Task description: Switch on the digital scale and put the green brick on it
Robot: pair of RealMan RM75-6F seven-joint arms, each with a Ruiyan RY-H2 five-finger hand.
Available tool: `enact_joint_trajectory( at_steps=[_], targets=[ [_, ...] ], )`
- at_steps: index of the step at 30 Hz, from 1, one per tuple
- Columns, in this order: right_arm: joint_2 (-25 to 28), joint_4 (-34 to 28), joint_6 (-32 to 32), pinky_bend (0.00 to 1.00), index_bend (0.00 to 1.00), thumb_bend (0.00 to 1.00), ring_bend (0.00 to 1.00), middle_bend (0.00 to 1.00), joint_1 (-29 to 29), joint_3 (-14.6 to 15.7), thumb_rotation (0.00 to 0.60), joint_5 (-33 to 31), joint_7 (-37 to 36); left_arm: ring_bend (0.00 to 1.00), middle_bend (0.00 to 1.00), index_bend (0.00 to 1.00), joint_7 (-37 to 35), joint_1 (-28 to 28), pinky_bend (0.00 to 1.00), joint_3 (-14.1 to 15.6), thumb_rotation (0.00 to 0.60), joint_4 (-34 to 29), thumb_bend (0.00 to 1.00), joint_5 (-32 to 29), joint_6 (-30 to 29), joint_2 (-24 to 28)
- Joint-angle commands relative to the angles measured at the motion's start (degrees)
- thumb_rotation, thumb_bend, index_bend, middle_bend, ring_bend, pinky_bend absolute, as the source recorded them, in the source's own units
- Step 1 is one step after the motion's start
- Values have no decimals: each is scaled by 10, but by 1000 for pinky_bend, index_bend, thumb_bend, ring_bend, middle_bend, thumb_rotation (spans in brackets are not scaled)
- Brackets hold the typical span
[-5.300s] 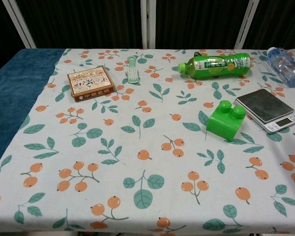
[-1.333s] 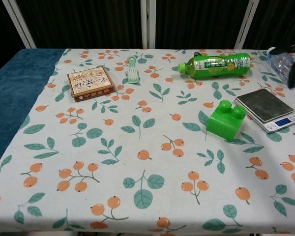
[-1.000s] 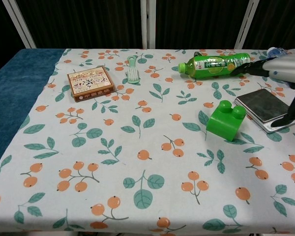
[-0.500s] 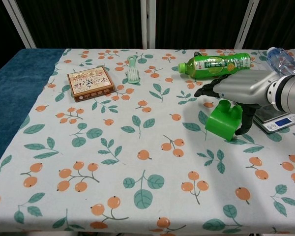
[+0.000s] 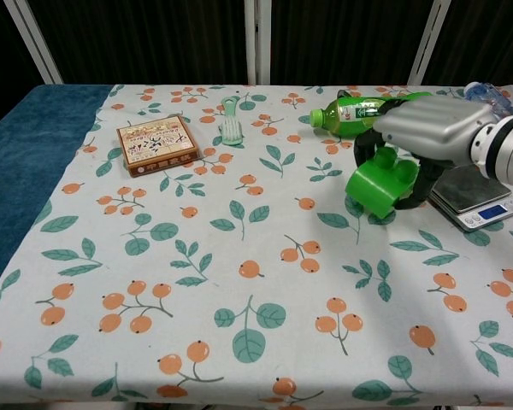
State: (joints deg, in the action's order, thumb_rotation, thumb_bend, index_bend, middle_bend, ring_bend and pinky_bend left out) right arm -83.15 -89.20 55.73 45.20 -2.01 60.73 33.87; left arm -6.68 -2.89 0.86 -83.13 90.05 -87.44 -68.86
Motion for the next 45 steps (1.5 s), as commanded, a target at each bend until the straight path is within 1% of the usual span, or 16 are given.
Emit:
enact_joint_trajectory(
  at_steps=[1,4,7,14,21,24,27,28,29,31,32,35,39,42,45],
  targets=[
    [32,-12,38,0,717,210,269,694,-20,-15,600,27,-28,0,73,61,0,0,3,0,600,0,64,0,0,0],
    [60,-11,50,0,718,209,266,691,-37,-17,600,23,-42,0,73,61,0,-1,2,-1,600,0,65,2,-1,0],
    [66,14,42,0,717,209,256,688,-51,-12,600,13,-61,0,73,61,1,-3,3,-3,600,3,65,7,-5,-2],
    [51,71,21,0,712,209,255,681,-74,9,600,13,-77,0,72,61,5,-8,2,-4,600,1,65,9,-1,-4],
    [36,100,8,0,700,209,253,670,-84,7,600,19,-95,0,73,61,13,-12,2,-4,600,-5,65,9,5,-2],
    [32,108,0,0,671,205,248,644,-85,6,600,20,-98,0,73,61,15,-12,2,-4,600,-7,65,7,7,-1],
    [31,111,-9,0,566,162,193,559,-85,3,600,17,-99,0,73,61,17,-12,2,-3,600,-7,65,6,8,-1],
    [32,110,-12,0,499,147,154,511,-86,0,600,15,-102,0,73,61,17,-12,2,-3,600,-7,65,5,8,-1],
    [34,110,-13,0,431,136,114,458,-86,-1,600,14,-106,0,73,61,17,-11,2,-3,600,-7,65,5,9,-1],
    [36,110,-12,0,260,113,25,280,-89,-5,600,18,-113,0,73,61,16,-11,2,-3,600,-7,64,3,9,-1],
    [37,110,-9,0,185,104,3,200,-91,-7,600,21,-119,0,73,61,15,-11,2,-3,600,-6,65,3,9,-1],
    [45,102,-10,0,54,91,0,79,-94,-11,600,26,-135,0,73,61,14,-10,2,-3,600,-5,65,3,8,-2],
    [66,81,-4,0,4,86,0,58,-102,-16,600,33,-150,0,73,61,13,-10,2,-2,600,-5,65,3,8,-2],
    [89,55,7,0,0,82,0,53,-113,-17,600,40,-163,0,73,61,14,-10,3,-2,600,-5,65,4,7,-1],
    [122,19,40,0,0,82,0,51,-132,-17,600,61,-174,0,73,61,15,-9,2,-2,600,-8,65,5,5,0]
  ],
)
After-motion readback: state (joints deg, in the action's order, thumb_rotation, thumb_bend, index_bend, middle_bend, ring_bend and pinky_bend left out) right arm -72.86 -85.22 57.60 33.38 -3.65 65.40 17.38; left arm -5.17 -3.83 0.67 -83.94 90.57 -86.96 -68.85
